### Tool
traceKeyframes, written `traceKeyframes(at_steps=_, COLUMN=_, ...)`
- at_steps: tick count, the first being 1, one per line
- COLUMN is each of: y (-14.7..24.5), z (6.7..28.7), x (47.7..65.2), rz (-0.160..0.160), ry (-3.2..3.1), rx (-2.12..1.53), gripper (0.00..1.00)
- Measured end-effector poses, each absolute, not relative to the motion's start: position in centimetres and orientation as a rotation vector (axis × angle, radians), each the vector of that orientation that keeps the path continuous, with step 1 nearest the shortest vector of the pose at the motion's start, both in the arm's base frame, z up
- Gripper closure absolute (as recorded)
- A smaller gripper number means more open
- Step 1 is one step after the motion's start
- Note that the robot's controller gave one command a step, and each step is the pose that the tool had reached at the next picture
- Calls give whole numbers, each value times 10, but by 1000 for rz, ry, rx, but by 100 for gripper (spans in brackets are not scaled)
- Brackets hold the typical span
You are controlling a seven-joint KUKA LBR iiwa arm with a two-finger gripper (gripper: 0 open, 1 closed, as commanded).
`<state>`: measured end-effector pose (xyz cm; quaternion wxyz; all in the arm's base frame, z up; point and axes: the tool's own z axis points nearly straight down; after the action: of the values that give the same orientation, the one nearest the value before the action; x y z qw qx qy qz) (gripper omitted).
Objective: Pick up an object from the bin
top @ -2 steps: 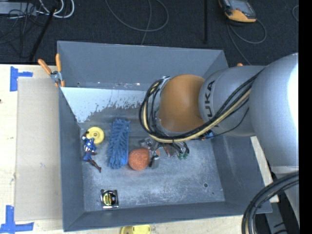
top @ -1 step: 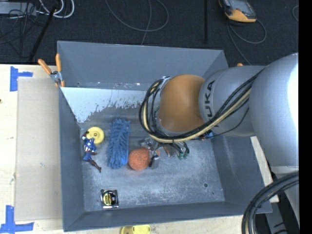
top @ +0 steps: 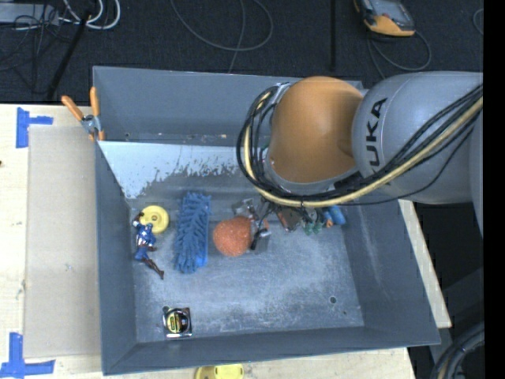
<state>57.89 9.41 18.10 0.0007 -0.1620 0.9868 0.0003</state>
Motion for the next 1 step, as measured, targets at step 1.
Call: traceKeyframes(at_steps=1, y=94, z=181, x=579, rz=1, ry=3099, rx=-508, gripper=100)
